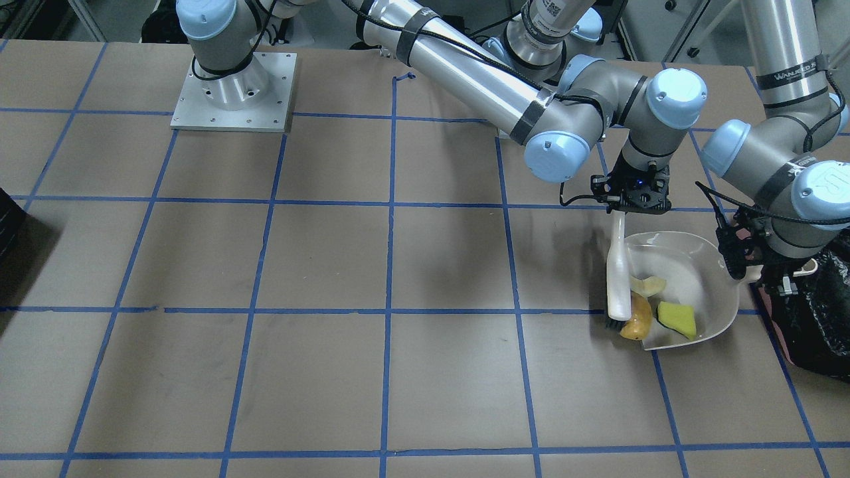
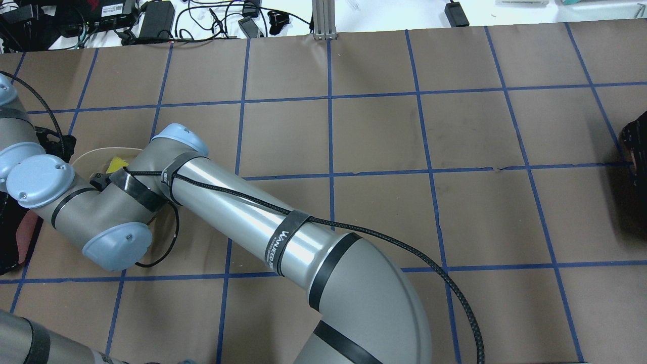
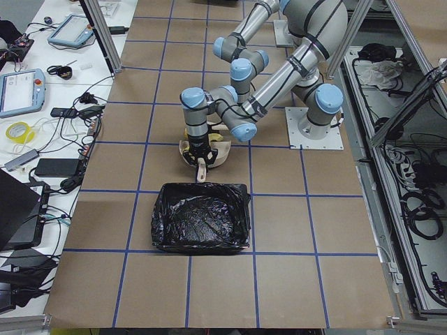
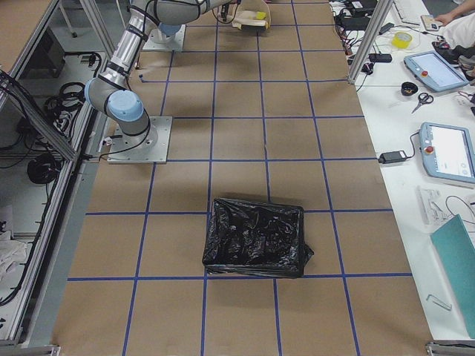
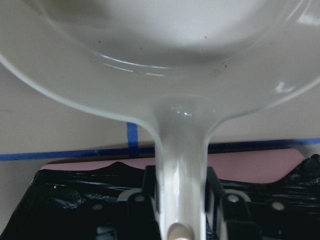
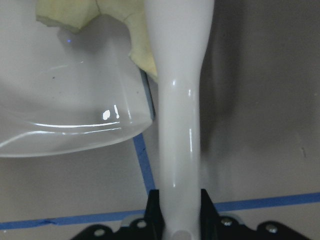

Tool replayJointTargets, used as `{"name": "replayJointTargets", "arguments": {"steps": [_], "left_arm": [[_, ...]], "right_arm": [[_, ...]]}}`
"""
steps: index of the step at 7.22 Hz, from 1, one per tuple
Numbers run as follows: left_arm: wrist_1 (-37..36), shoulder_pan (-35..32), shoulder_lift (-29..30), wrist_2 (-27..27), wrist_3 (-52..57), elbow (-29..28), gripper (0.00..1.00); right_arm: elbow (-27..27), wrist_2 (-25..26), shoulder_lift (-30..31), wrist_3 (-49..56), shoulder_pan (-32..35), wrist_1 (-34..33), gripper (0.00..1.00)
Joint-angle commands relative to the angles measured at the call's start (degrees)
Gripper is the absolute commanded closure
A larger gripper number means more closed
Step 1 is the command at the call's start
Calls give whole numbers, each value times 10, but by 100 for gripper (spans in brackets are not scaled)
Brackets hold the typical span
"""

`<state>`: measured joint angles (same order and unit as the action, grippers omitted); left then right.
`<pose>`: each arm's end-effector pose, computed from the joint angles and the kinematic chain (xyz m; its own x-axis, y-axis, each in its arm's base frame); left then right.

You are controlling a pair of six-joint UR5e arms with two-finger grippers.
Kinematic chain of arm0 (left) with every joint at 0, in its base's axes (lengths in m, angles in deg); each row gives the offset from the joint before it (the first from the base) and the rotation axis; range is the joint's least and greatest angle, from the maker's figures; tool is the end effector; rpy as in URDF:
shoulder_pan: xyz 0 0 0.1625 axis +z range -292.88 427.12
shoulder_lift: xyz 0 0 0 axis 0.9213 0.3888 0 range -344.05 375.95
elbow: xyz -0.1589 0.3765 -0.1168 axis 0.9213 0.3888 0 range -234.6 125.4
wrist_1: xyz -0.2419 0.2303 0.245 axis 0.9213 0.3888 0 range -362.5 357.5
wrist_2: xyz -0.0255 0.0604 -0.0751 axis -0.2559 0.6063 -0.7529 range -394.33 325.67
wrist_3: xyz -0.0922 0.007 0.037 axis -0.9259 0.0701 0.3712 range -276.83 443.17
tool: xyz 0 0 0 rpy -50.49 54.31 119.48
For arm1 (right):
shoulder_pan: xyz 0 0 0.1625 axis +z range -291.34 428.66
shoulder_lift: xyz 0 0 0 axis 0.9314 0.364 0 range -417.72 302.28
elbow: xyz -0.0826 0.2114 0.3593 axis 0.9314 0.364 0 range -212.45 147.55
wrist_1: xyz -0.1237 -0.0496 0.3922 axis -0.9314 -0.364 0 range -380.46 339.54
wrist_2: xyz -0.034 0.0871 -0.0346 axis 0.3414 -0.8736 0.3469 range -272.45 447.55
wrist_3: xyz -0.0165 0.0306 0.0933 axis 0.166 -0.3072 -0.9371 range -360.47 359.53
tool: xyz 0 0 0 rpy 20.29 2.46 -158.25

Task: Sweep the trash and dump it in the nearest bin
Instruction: 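Hold the dustpan with the left gripper while the right gripper sweeps trash in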

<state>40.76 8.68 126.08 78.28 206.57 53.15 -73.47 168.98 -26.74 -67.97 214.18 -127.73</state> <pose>0.2165 -0.5341 0.2453 -0.0159 0.9966 0.0807 0.9155 -0.0180 0.4018 0.7943 -0.3658 0.2277 -0.9639 0.2027 -0.1728 0.1898 0.9778 0.0885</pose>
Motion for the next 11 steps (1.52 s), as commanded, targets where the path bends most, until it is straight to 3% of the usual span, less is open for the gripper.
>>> {"name": "replayJointTargets", "arguments": {"steps": [1,3,7,11], "left_arm": [[0,0,0,0,0,0,100],[1,1,0,0,0,0,100],[0,0,0,1,0,0,100],[1,1,-2,-4,1,0,100]], "right_arm": [[38,-26,-27,-24,12,-33,100],[52,-39,-26,-26,16,-30,100],[31,-30,9,10,4,50,100],[-1,-7,66,87,-75,214,100]]}}
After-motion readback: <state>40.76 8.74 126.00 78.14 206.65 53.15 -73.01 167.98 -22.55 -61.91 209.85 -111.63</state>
